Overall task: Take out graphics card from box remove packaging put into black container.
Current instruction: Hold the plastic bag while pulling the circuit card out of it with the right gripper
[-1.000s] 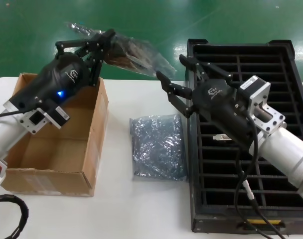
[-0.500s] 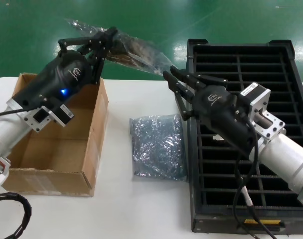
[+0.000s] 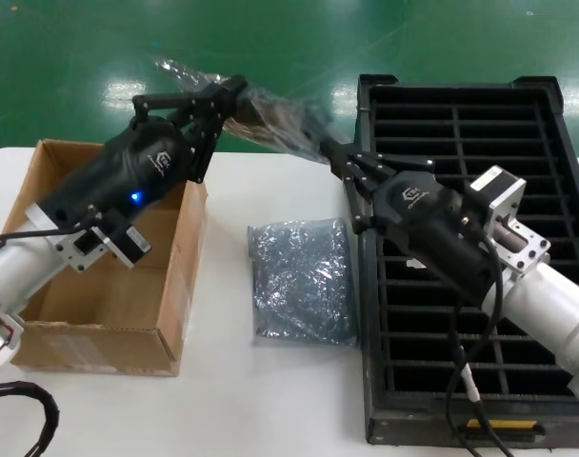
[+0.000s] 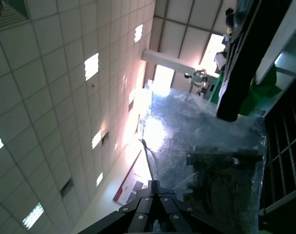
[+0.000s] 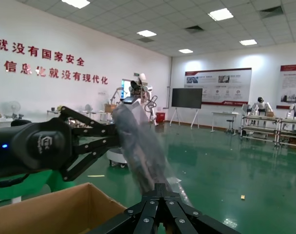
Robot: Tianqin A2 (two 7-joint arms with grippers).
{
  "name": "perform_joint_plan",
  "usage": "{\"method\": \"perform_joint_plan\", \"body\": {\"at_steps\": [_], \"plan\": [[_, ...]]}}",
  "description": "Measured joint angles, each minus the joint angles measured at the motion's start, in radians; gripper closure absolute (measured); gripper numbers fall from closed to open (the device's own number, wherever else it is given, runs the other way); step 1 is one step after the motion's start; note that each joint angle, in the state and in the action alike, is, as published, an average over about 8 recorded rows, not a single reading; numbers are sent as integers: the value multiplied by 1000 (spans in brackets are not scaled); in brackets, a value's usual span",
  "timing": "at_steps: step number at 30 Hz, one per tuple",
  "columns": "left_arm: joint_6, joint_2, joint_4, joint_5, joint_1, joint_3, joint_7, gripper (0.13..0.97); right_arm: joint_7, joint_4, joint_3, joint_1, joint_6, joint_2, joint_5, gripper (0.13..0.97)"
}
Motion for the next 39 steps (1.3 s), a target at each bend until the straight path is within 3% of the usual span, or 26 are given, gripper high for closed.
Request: {"method": "perform_joint_plan", "body": {"at_steps": [19, 33, 39], "plan": [[26, -28, 8, 29, 6, 29, 32, 959, 6, -3, 20, 3, -31, -3, -10, 961], [27, -11, 2, 15, -4, 16, -7, 959, 12, -29, -3, 19, -61, -10, -31, 962], [52, -9, -1, 21, -3, 23, -23, 959, 9, -34, 1, 13, -71, -10, -29, 962]]}}
